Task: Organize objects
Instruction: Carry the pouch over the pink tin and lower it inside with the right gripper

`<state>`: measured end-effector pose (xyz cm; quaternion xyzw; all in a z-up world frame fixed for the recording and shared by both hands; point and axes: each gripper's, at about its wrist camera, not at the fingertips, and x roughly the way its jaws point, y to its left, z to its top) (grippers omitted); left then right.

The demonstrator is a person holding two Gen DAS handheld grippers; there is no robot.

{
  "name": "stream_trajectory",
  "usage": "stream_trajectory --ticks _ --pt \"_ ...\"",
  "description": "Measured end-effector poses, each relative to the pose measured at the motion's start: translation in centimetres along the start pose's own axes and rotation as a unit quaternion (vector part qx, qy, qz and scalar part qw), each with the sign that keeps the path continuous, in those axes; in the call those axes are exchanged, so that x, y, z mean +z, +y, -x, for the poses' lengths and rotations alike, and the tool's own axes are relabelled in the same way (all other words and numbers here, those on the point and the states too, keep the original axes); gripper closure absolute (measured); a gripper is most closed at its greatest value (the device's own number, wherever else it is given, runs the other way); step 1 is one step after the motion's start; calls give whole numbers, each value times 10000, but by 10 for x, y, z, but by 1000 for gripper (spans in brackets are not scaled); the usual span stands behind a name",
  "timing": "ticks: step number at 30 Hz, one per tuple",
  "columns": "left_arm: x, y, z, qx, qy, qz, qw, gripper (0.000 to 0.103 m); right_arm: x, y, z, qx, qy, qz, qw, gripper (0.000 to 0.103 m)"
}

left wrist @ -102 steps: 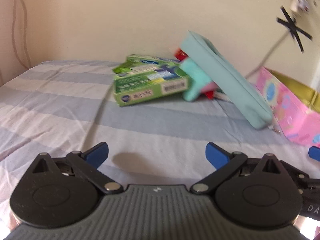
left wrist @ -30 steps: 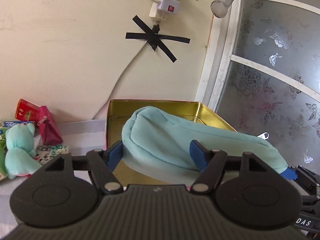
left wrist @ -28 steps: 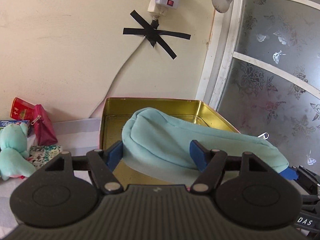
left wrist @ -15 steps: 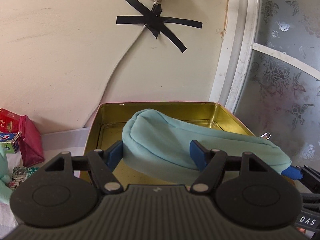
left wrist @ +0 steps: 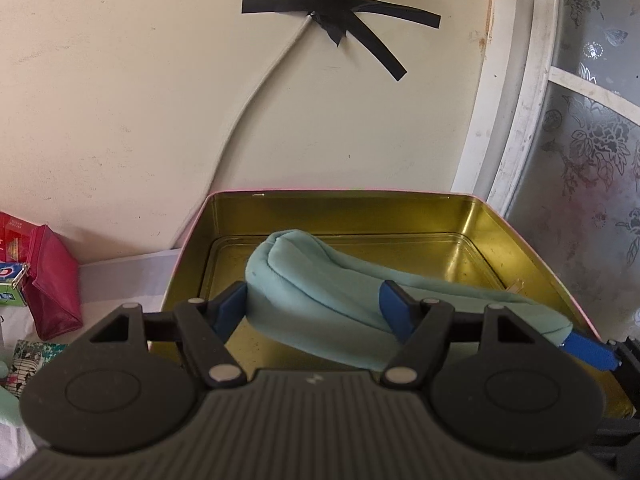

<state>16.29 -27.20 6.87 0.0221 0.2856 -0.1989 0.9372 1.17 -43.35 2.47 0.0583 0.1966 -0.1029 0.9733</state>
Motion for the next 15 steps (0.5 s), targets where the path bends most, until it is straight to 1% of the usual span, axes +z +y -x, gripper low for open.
stream_trajectory --ticks 1,3,5,6,8,12,15 --pt "0 -1 0 -57 -6 -35 10000 30 -1 3 -1 -13 9 104 9999 35" --pt "0 -6 0 13 -93 -200 9998 30 -2 7 -2 62 13 147 9999 36" --pt "-1 -10 1 107 -169 -350 9992 29 -4 11 -3 -76 -23 280 9996 34" --pt "-2 -11 1 146 -181 -393 9990 29 -6 13 -3 -178 -56 374 9991 25" --pt "-1 -11 1 168 -188 -389 9989 29 -7 16 -2 -318 -170 456 9983 17" --pt "-1 -8 1 184 -176 -287 9993 29 -10 23 6 -388 -439 588 9966 17" --pt "-2 -11 3 248 -249 -332 9988 29 -12 30 13 -492 -648 709 9942 17"
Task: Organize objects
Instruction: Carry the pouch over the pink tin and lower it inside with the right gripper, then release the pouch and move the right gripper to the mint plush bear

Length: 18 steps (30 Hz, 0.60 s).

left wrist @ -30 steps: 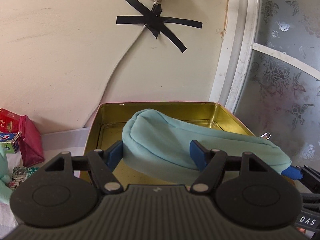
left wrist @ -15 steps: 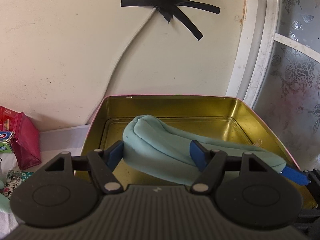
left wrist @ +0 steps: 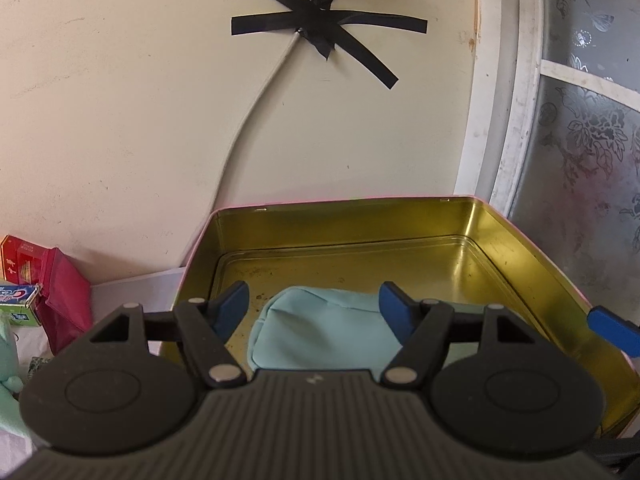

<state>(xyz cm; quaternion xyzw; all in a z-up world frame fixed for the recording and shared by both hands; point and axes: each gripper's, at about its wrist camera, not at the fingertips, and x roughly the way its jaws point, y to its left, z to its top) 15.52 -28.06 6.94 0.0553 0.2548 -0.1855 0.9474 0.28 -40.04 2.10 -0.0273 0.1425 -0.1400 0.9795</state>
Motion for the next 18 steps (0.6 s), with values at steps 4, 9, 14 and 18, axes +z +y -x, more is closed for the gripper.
stream_trajectory --ticks 4,9,14,18 --pt "-1 -4 5 135 -121 -109 9998 29 1 2 7 -134 -213 -5 9997 16" --pt "-4 -4 12 262 -165 -178 9994 29 2 -4 12 -210 -285 -222 9991 16" --pt "-8 1 27 275 -209 -119 9993 28 2 -7 18 -338 -426 -320 9980 16" --pt "-13 5 44 246 -280 -124 9992 28 3 -9 25 -400 -529 -449 9968 16"
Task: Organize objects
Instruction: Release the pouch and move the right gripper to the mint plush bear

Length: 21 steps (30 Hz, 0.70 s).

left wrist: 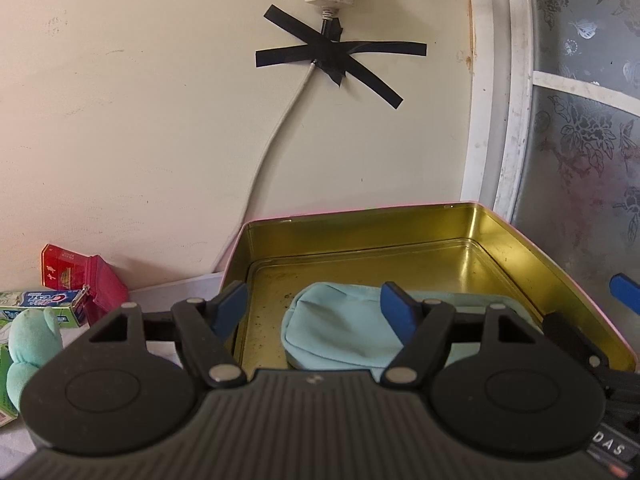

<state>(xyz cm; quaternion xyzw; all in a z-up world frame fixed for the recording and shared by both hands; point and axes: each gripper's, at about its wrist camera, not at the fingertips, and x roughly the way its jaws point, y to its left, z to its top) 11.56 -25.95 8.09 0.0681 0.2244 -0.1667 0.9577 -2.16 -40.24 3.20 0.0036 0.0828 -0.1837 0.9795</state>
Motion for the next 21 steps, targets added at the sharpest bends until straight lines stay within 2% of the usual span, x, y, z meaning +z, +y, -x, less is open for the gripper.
stream_trajectory --ticks 4,8,13,17,21 --pt "-7 7 21 -38 -63 -14 10000 28 3 -1 13 -49 16 -177 9998 16" --pt "-18 16 43 -87 -120 16 9999 28 2 0 36 98 183 -611 9979 15" --pt "-46 32 72 -99 -105 -8 9999 23 -5 16 74 215 460 -984 9939 14" --pt "-73 52 86 28 20 -38 10000 22 -16 33 89 494 1001 -1255 9858 12" --pt "-98 82 88 273 358 -7 9990 22 -25 67 90 758 1542 -922 9808 12"
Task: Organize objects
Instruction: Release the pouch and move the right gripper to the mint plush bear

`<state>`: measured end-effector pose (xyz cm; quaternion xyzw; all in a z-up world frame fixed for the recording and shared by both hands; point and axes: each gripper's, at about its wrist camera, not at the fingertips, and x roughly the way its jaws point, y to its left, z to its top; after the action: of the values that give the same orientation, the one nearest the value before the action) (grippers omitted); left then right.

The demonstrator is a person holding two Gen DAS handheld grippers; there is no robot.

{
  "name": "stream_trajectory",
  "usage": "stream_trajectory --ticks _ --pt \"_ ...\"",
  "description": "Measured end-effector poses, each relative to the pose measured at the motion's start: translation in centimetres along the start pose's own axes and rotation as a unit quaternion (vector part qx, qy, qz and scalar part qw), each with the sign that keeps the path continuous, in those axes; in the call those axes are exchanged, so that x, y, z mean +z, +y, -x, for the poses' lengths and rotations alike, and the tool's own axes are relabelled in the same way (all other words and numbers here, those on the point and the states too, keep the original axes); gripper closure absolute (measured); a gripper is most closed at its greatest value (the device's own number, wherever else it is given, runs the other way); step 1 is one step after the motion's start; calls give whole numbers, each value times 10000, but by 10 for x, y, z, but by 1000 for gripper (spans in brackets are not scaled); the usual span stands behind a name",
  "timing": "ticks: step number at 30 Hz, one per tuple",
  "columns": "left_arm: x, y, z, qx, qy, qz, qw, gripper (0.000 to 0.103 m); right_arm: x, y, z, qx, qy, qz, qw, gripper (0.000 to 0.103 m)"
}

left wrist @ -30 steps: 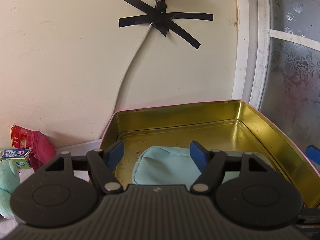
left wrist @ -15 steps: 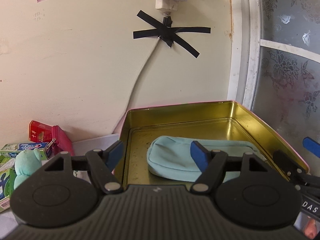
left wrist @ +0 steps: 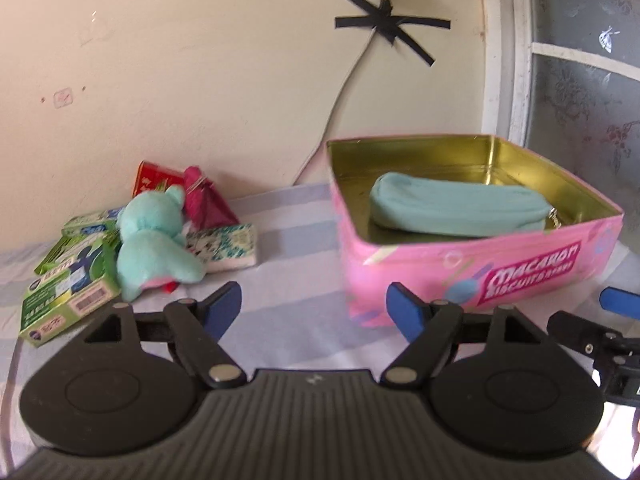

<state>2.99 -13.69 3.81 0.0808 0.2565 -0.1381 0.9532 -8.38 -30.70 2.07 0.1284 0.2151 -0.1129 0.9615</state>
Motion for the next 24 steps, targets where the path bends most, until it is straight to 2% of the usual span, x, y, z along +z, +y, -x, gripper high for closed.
stream_trajectory --ticks 5,13,16,20,21,24 --pt "-25 52 -6 321 492 387 9975 22 -9 54 -16 452 487 634 9958 14" --pt "-47 123 -3 829 714 836 9905 22 -22 141 -51 1176 1066 1224 9797 25" --pt "-52 145 -2 913 766 1048 9873 22 -25 168 -61 1278 1129 1477 9742 26" --pt "-55 165 -2 1035 680 1348 9831 22 -22 195 -77 1462 1211 1716 9667 32" --pt "-55 168 -2 1085 649 1407 9819 22 -19 201 -81 1466 1180 1778 9659 36" --pt "-55 178 -1 1178 565 1684 9770 22 -4 212 -99 1503 1030 1692 9686 37"
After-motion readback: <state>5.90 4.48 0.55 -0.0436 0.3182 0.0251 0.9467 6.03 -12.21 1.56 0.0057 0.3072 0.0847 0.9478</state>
